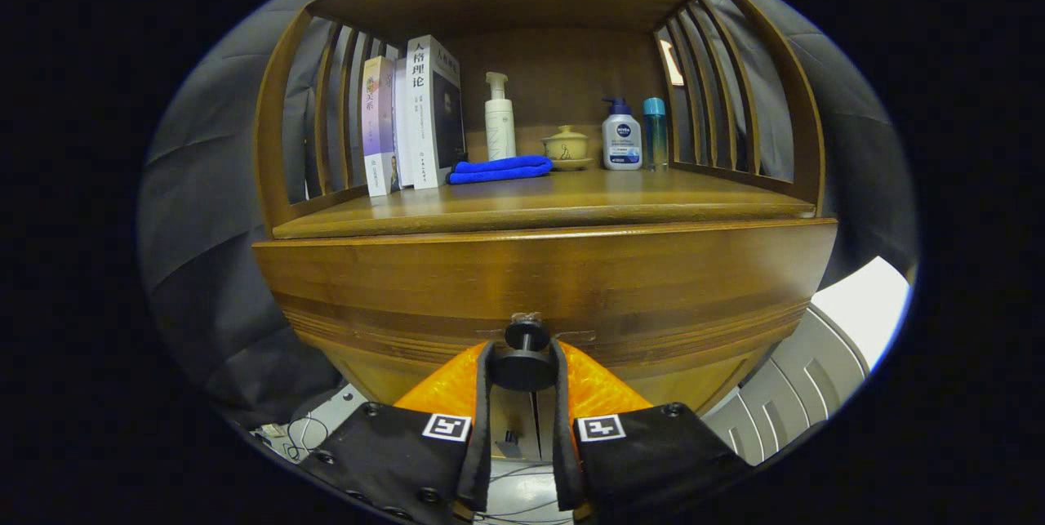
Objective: Pull open the drawer, take out the items inside it, and place them on the countertop above the cabinet.
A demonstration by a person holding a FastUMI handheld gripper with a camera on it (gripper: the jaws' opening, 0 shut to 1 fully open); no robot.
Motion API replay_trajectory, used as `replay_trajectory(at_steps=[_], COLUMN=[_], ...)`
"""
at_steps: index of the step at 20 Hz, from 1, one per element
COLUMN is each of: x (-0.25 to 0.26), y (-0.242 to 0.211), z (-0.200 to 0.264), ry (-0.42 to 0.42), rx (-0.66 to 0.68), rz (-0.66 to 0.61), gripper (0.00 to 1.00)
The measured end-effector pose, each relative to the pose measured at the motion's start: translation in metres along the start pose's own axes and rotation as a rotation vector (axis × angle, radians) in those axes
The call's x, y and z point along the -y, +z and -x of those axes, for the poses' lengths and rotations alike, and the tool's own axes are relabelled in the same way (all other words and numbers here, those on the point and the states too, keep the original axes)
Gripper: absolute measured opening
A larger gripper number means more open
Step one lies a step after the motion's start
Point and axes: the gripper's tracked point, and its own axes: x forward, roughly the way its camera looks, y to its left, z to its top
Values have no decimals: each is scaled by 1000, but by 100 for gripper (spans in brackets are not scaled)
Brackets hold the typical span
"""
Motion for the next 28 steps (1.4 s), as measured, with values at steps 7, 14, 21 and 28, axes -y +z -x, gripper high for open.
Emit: replay_trajectory(at_steps=[7,14,21,28], x=[-2,-4,-6,-7], y=[-10,-22,-37,-46], z=[29,61,85,107], ry=[12,33,48,57], rx=[-15,-26,-66,-73], rz=[-8,8,24,44], gripper=[33,33,33,33])
